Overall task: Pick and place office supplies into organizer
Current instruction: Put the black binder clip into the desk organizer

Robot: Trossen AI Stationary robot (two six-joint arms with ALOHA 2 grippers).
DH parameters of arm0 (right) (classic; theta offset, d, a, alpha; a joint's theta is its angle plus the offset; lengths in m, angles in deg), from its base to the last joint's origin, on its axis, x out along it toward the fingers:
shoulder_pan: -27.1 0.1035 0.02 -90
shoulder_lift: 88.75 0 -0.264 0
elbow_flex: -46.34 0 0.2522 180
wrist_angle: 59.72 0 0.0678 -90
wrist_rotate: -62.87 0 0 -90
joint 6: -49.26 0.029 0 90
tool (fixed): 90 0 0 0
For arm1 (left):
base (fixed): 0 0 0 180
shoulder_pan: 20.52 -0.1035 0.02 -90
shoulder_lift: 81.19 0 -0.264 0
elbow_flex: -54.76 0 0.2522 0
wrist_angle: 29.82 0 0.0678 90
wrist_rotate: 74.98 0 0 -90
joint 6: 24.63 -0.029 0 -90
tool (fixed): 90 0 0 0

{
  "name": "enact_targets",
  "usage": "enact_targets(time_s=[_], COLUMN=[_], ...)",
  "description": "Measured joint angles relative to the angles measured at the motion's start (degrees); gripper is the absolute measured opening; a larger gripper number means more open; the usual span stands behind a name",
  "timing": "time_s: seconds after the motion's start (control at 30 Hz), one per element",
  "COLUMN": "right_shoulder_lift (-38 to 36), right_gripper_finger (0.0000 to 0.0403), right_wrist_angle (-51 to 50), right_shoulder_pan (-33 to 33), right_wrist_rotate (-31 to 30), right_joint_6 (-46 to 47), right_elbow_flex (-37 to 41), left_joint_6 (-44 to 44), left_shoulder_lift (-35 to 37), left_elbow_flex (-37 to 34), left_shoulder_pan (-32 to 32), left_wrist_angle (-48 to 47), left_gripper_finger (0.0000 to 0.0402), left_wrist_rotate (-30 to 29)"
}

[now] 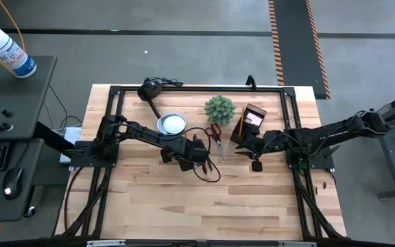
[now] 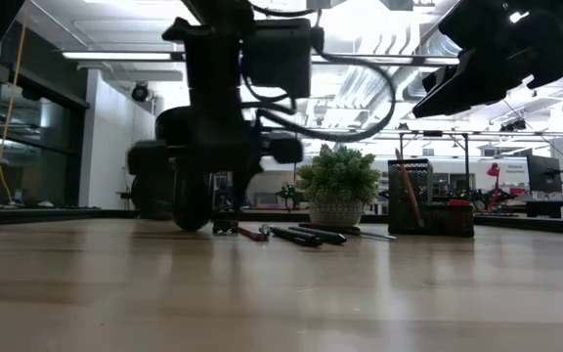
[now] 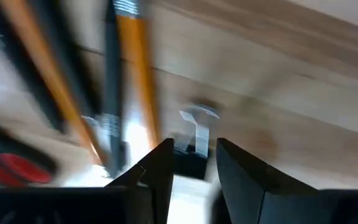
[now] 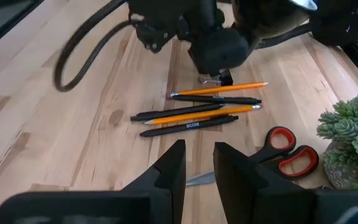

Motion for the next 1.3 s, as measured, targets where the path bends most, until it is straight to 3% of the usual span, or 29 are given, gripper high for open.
enact_targets(time_s=[0.47, 1.3], right_shoulder_lift=[0.0, 0.0], right_gripper_finger=[0.0074, 0.0074], right_wrist_angle=[0.0, -0.03], right_shoulder_pan=[0.02, 0.02], right_wrist_rotate=[-0.41, -0.92], right_joint_6=[-0.04, -0.07], right_elbow_flex=[-0.01, -0.01], left_joint_6=[3.63, 2.11], left_shoulder_lift=[-0.28, -2.03], left_elbow_flex=[-0.04, 0.18], left_shoulder_pan=[-0.44, -2.27], left_wrist_angle=[-2.62, -1.41], left_gripper_finger=[0.0106, 0.0106], left_wrist_rotate=[3.51, 8.62])
